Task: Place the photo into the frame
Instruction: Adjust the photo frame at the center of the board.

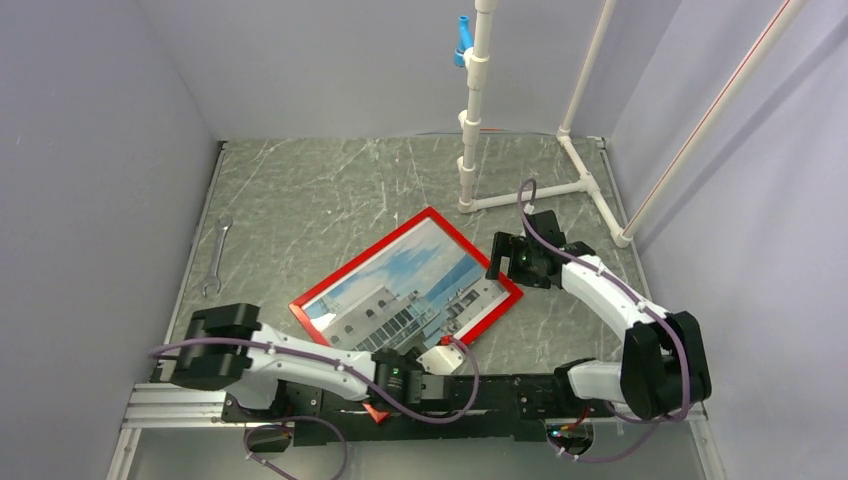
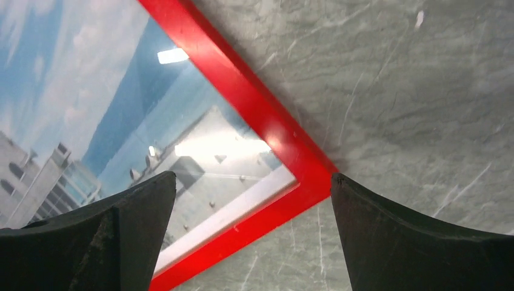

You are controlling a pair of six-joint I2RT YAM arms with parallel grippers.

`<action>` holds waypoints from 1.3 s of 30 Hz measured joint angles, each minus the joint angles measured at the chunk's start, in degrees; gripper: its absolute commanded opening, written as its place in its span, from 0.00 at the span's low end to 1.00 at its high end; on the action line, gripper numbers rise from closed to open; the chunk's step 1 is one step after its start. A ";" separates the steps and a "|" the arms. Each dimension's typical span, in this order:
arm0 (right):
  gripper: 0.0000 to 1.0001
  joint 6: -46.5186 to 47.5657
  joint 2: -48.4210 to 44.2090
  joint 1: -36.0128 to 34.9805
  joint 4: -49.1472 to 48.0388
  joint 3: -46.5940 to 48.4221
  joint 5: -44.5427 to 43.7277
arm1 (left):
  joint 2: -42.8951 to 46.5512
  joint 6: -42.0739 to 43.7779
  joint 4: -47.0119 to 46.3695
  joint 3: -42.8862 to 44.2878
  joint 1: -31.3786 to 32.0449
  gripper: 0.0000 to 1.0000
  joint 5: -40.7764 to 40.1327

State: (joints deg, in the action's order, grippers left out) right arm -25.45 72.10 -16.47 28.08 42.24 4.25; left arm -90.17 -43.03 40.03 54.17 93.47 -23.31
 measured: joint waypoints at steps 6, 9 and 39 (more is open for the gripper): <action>0.96 2.05 5.84 0.72 -1.64 3.30 -0.37 | 9.62 -1.44 -0.61 -1.68 1.90 0.90 4.59; 0.89 3.26 9.60 0.81 -2.67 5.53 -0.22 | 12.72 -2.34 -1.22 -1.90 0.96 0.91 5.29; 0.13 6.60 17.35 -1.09 -11.52 3.50 6.58 | 43.89 -9.88 -4.59 -17.84 -31.45 0.99 17.05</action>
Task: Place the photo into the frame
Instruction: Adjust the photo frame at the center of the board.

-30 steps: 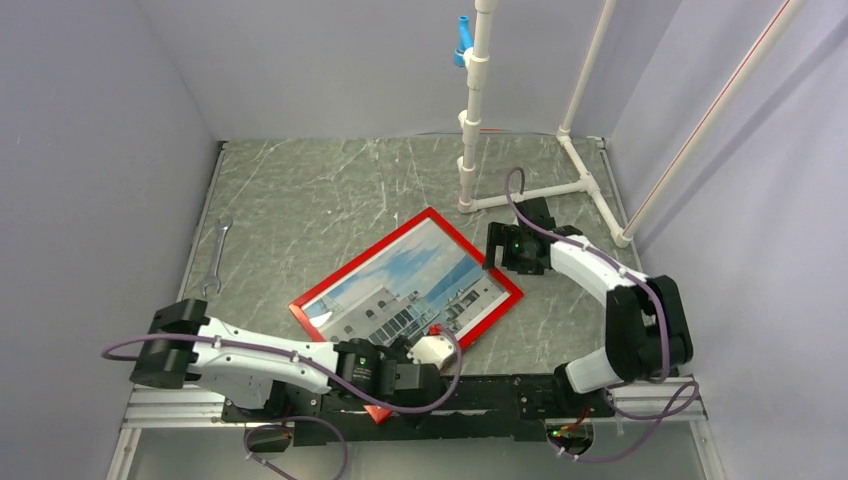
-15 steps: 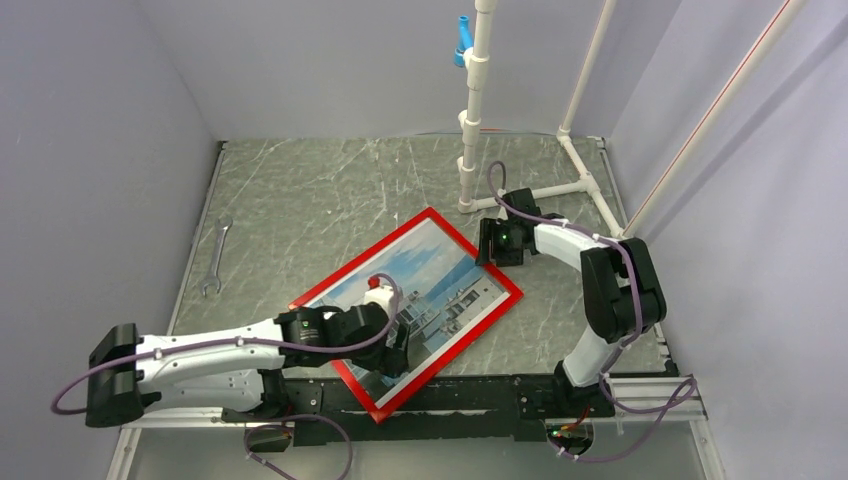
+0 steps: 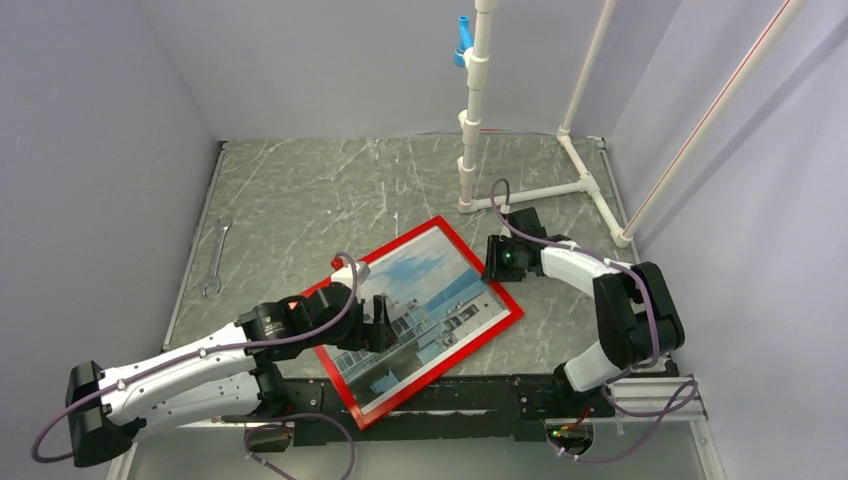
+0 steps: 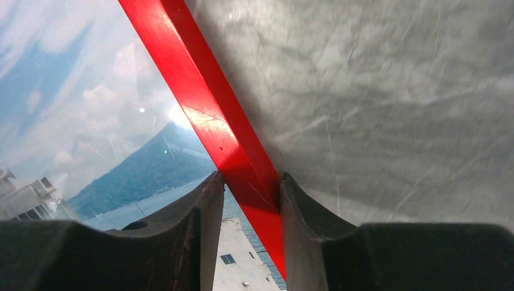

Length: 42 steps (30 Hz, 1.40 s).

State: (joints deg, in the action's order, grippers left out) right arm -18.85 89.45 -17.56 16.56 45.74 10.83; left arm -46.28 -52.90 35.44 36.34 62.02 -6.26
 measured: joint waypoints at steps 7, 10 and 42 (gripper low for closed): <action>0.00 -3.28 -8.07 -1.44 1.44 -7.26 0.42 | -1.40 0.87 1.29 1.77 -5.51 0.99 1.09; 0.00 -5.46 -12.11 -1.68 3.74 -9.73 0.09 | -2.60 1.38 1.29 3.04 -6.73 0.99 1.88; 0.00 -10.84 -15.32 23.58 7.21 -14.05 9.29 | -10.23 4.24 2.93 -5.68 -28.17 0.98 4.17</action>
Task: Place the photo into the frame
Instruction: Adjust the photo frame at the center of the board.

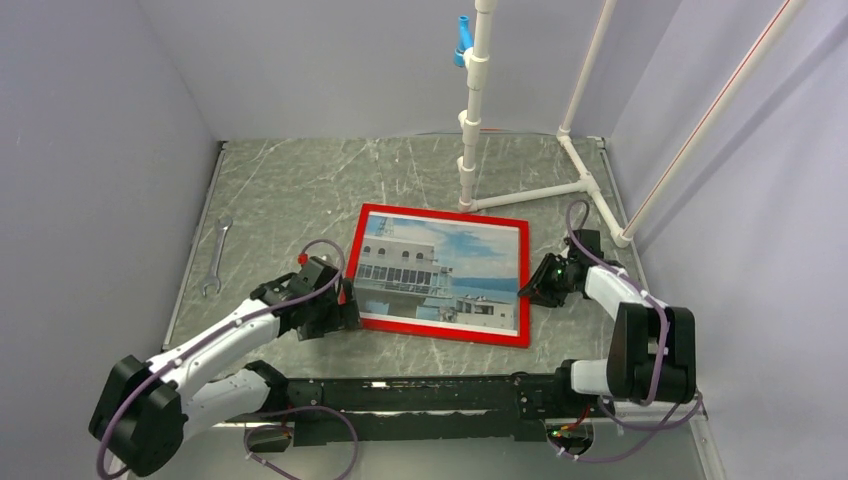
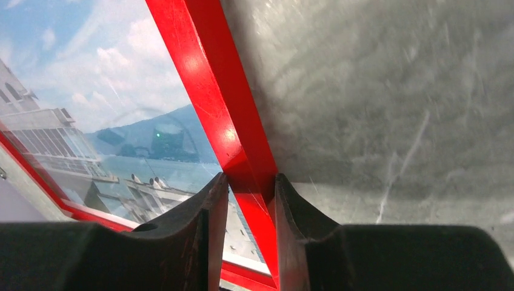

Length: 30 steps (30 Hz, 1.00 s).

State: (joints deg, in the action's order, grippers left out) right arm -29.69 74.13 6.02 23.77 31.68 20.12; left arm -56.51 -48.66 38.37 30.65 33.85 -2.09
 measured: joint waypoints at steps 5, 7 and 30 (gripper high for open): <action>0.00 4.50 5.95 -0.09 0.70 5.01 1.20 | -5.27 2.64 -2.84 1.88 -1.51 0.96 0.79; 0.00 6.16 6.97 -0.13 1.33 6.08 1.27 | -6.69 3.28 -4.39 1.95 -1.79 0.95 0.87; 0.39 8.92 15.80 -9.88 3.58 16.72 -5.99 | -3.50 5.46 -9.62 -2.93 -2.32 0.88 3.98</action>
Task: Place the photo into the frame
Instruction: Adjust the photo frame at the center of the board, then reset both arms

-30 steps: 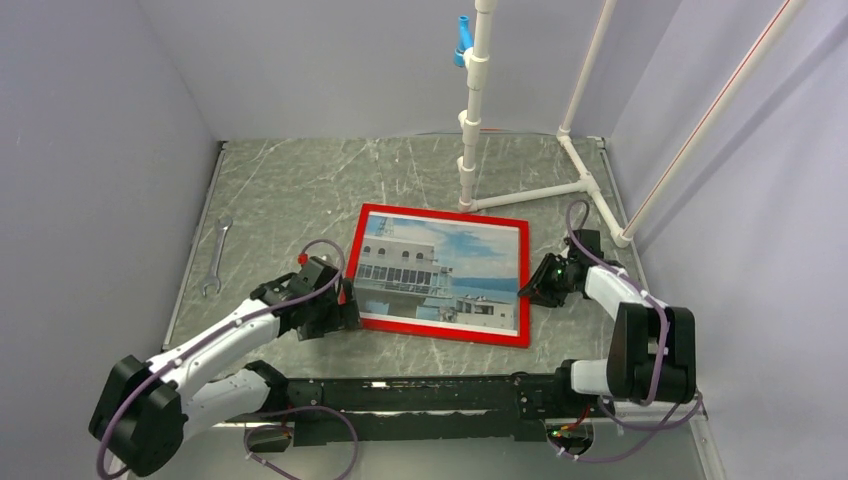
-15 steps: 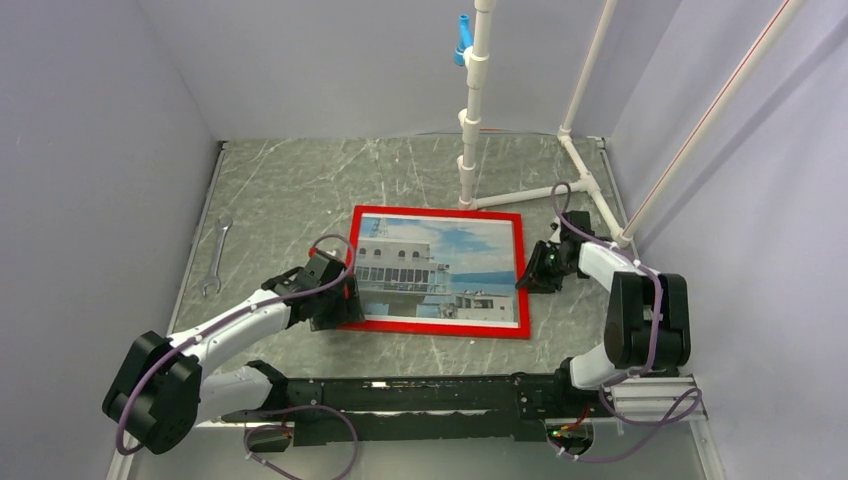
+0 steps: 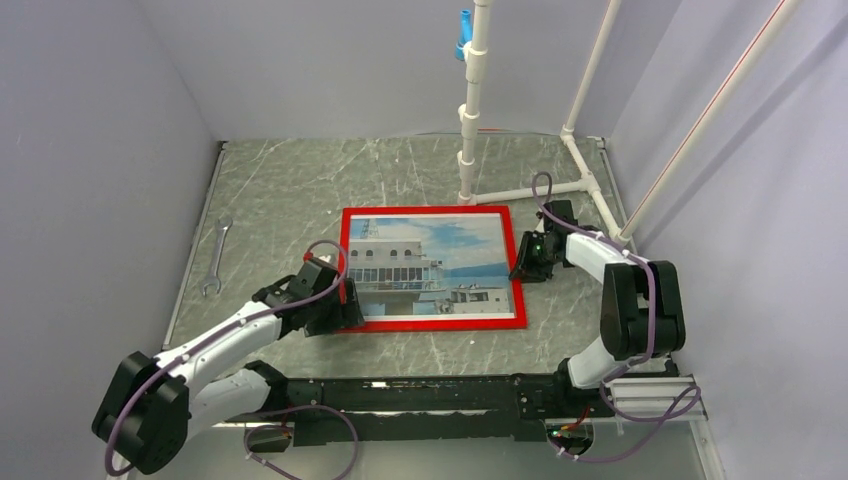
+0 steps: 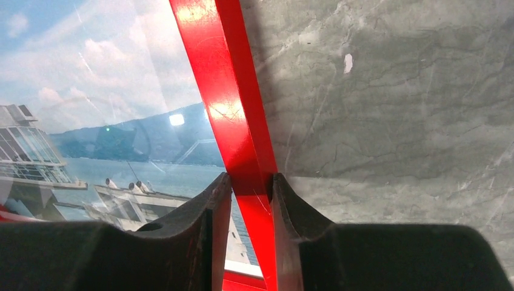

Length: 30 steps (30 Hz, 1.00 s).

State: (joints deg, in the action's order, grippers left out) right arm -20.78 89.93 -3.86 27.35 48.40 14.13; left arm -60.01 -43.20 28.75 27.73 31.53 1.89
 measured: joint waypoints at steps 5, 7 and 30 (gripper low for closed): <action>0.79 -1.22 -2.25 -0.13 -2.34 -2.14 0.48 | 5.53 0.09 1.53 0.02 0.00 0.95 -0.46; 0.91 -1.77 -4.74 -0.26 -2.71 -3.30 0.70 | 8.52 0.33 1.99 0.07 0.00 0.97 -0.55; 1.00 -2.93 -31.50 2.82 -8.59 -14.14 -3.45 | 19.28 6.93 -28.98 -5.25 -19.56 0.99 15.06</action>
State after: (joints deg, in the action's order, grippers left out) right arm -23.70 58.43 -1.04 18.76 34.26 10.68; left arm -40.73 -36.27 -0.23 22.48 11.97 16.95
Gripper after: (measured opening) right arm 0.993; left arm 0.994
